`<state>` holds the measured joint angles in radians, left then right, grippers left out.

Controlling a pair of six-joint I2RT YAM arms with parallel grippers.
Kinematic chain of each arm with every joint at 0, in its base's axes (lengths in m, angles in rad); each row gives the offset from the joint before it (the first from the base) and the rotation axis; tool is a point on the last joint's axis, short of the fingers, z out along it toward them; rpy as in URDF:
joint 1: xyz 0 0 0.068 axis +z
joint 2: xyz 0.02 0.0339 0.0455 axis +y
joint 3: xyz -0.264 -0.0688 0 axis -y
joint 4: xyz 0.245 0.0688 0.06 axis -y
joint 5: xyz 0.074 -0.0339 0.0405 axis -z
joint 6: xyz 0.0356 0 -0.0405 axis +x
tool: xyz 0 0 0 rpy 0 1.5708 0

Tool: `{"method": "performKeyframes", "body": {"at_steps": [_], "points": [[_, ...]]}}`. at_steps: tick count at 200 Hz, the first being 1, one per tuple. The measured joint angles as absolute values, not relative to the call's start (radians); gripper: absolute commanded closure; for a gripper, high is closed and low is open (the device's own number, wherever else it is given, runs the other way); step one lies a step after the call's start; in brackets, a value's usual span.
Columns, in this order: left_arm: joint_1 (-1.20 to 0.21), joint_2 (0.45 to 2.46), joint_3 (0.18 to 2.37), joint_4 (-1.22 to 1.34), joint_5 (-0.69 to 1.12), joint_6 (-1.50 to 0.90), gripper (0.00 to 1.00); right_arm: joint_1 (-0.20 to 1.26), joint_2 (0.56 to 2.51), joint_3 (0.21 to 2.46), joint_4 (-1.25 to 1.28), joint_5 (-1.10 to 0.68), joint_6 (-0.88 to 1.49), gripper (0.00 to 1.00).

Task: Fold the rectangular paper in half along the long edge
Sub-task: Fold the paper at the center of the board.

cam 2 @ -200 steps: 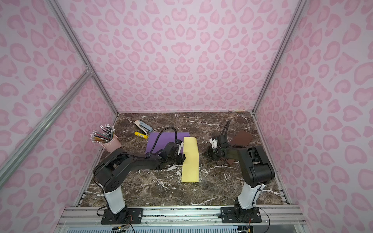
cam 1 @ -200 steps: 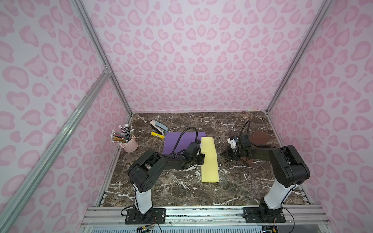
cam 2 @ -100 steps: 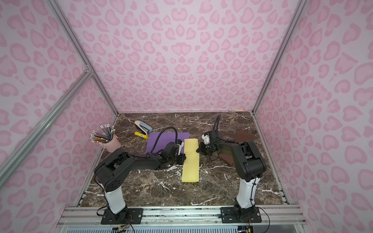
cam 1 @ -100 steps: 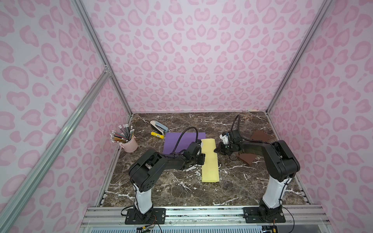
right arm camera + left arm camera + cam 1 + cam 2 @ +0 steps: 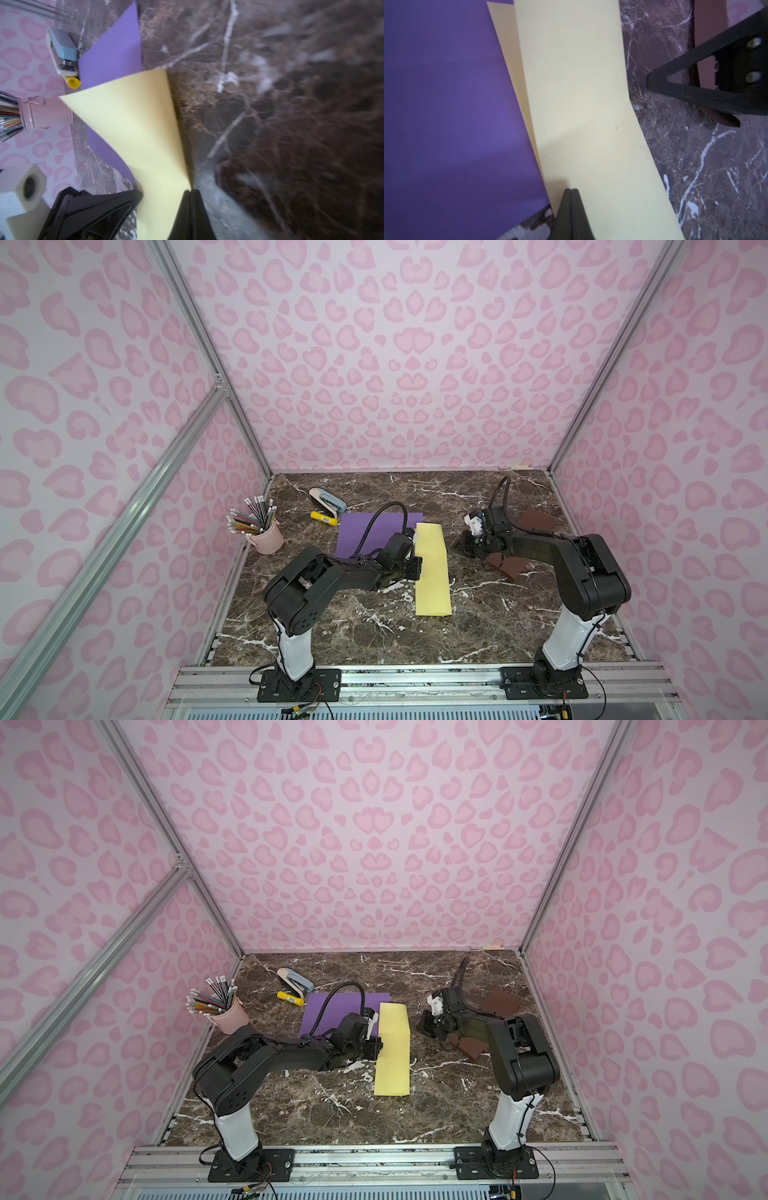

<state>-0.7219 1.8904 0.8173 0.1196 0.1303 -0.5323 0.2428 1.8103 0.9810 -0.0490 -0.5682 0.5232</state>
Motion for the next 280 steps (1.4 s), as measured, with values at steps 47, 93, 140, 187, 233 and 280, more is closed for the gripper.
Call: {"method": "performKeyframes", "body": {"at_steps": [47,93,140,187,233,280], "points": [[-0.723,1.892,0.82,0.117,0.13,-0.532,0.96,0.285,1.911,1.074,-0.039,-0.562,0.534,1.0],[-0.723,1.892,0.82,0.117,0.13,-0.532,0.96,0.217,1.948,1.044,-0.009,-0.587,0.535,1.0],[-0.723,1.893,0.818,0.118,0.13,-0.532,0.96,0.153,1.908,1.0,0.006,-0.576,0.526,1.0],[-0.723,1.899,0.827,0.116,0.132,-0.532,0.96,0.243,1.896,1.082,-0.045,-0.564,0.526,1.0],[-0.724,1.897,0.826,0.115,0.131,-0.532,0.96,0.241,2.011,1.136,-0.015,-0.579,0.543,1.0],[-0.724,1.898,0.825,0.115,0.131,-0.532,0.96,0.158,1.983,1.043,0.079,-0.627,0.552,1.0]]}}
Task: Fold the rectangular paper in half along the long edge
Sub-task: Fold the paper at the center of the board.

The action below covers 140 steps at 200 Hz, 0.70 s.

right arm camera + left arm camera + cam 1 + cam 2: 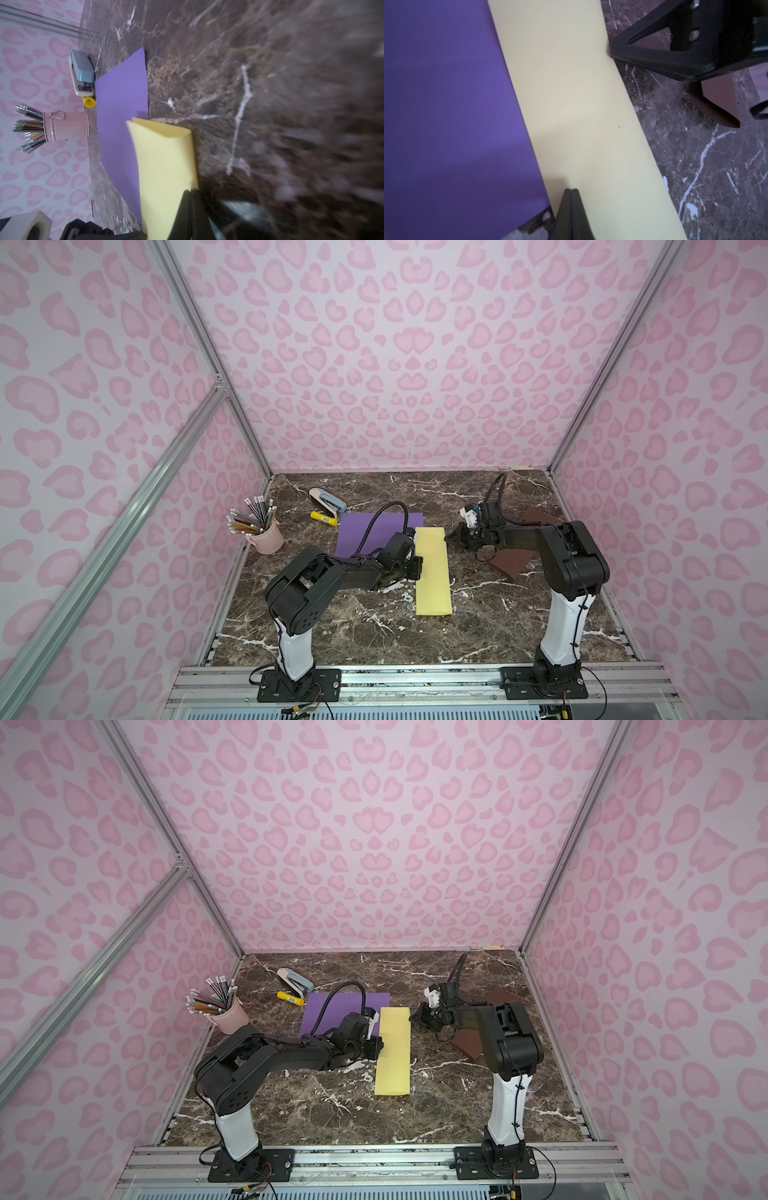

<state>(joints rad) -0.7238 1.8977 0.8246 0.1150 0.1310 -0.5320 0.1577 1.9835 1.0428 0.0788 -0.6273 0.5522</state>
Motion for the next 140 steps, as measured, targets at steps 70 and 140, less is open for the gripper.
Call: {"method": "performKeyframes", "body": {"at_steps": [70,140], "points": [[-0.723,1.904,0.828,0.112,0.131,-0.532,0.96,0.2,1.924,1.092,-0.018,-0.575,0.541,1.0],[-0.723,1.907,0.828,0.117,0.133,-0.532,0.96,0.219,2.064,1.224,-0.041,-0.575,0.538,1.0]]}}
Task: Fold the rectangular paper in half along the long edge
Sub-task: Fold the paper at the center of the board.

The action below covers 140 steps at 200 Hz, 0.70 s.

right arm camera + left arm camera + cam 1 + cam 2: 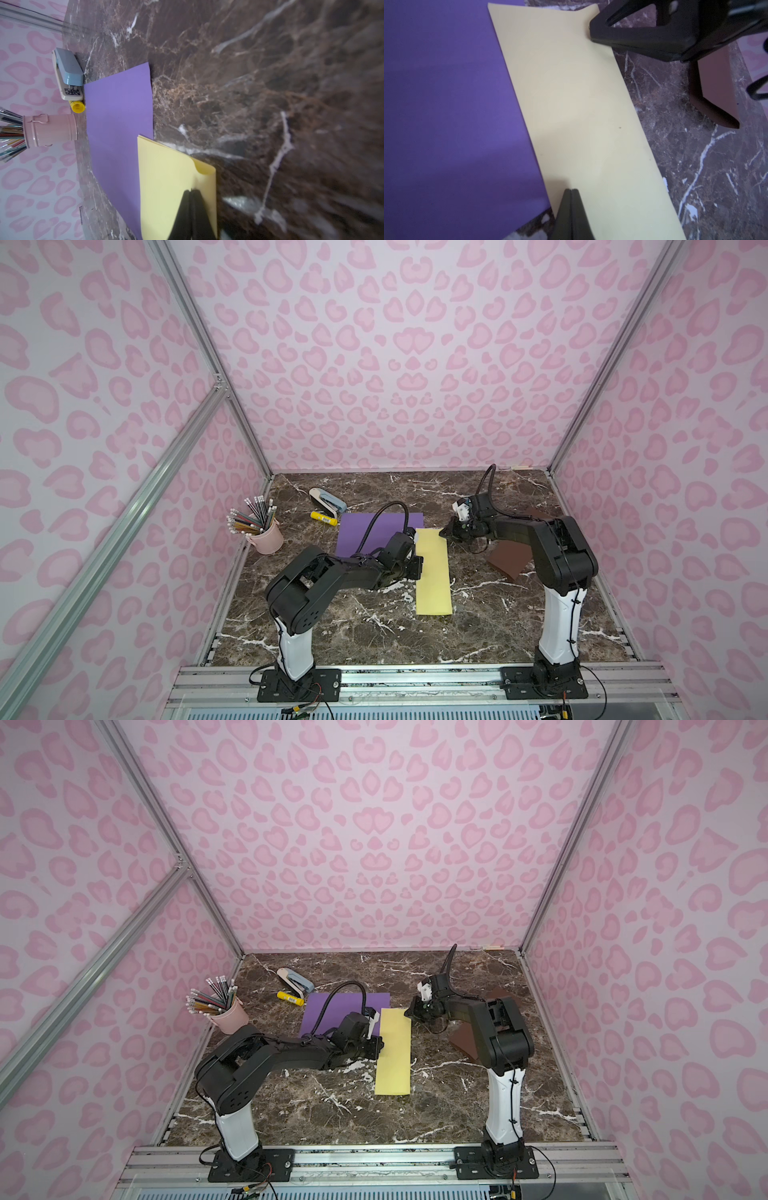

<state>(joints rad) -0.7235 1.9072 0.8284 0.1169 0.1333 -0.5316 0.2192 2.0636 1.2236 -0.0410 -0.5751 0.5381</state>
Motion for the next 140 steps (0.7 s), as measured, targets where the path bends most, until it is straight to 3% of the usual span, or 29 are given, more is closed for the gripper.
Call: {"method": "performKeyframes", "body": {"at_steps": [69,140], "points": [[-0.724,1.906,0.83,0.123,0.132,-0.531,0.96,0.083,1.995,1.12,-0.024,-0.595,0.517,1.0],[-0.724,1.909,0.83,0.124,0.132,-0.528,0.96,0.217,1.912,1.113,-0.059,-0.571,0.528,0.98]]}}
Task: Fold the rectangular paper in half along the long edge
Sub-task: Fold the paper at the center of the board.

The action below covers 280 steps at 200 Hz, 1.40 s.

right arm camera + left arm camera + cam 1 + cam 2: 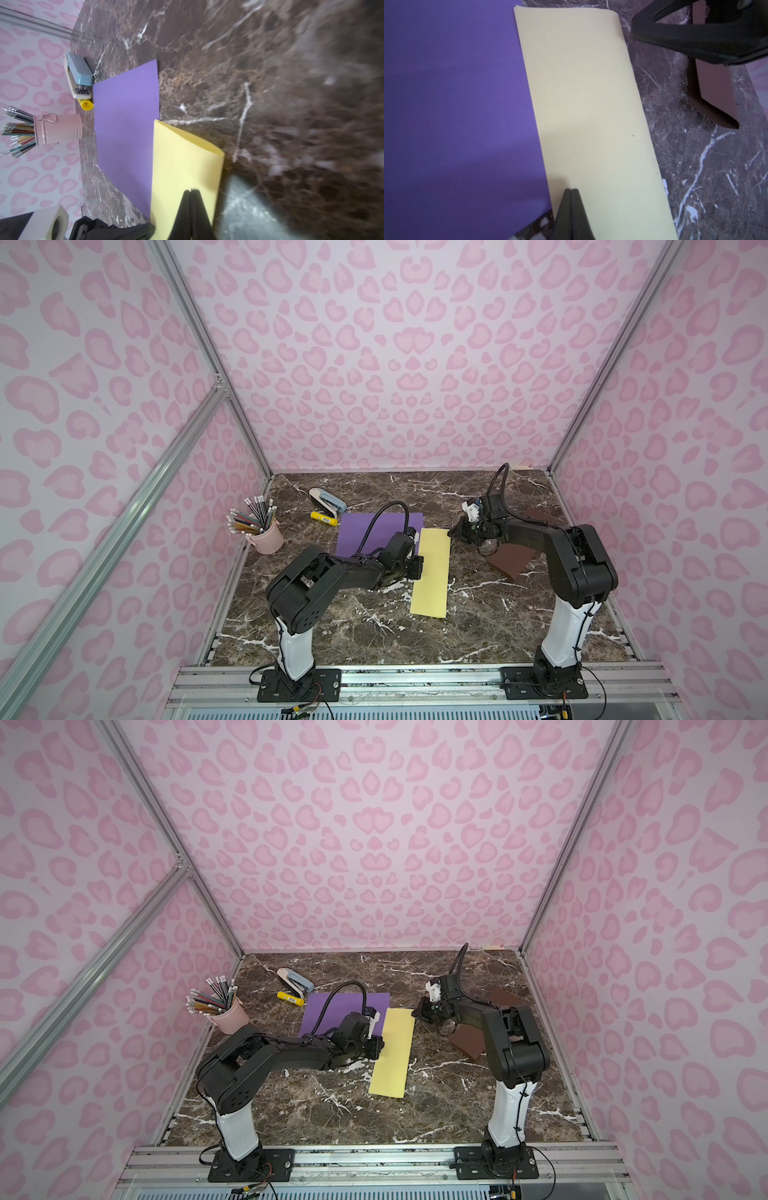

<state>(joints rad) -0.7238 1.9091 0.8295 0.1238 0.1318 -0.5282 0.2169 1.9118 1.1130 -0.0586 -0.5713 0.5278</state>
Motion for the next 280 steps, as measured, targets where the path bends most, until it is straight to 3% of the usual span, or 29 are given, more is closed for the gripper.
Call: {"method": "performKeyframes", "body": {"at_steps": [27,73,132,148,184,220,234,252,280], "points": [[-0.724,1.913,0.829,0.125,0.132,-0.528,0.96,0.222,1.842,1.016,-0.034,-0.572,0.55,0.71],[-0.725,1.917,0.828,0.136,0.133,-0.528,0.96,0.229,1.7,0.761,0.037,-0.611,0.561,0.44],[-0.725,1.916,0.825,0.141,0.133,-0.528,0.96,0.339,1.728,0.666,0.282,-0.727,0.617,0.46],[-0.725,1.915,0.822,0.144,0.133,-0.528,0.96,0.351,1.73,0.665,0.292,-0.713,0.638,0.59],[-0.725,1.915,0.822,0.146,0.133,-0.528,0.96,0.352,1.716,0.665,0.224,-0.631,0.658,1.0],[-0.725,1.917,0.823,0.147,0.134,-0.528,0.96,0.353,1.716,0.666,0.208,-0.615,0.661,1.0],[-0.726,1.917,0.823,0.147,0.135,-0.528,0.96,0.353,1.711,0.662,0.207,-0.612,0.662,0.8],[-0.726,1.917,0.824,0.147,0.134,-0.528,0.96,0.354,1.686,0.644,0.209,-0.628,0.664,0.65],[-0.726,1.919,0.825,0.147,0.135,-0.528,0.96,0.371,1.631,0.591,0.234,-0.63,0.692,0.63]]}}
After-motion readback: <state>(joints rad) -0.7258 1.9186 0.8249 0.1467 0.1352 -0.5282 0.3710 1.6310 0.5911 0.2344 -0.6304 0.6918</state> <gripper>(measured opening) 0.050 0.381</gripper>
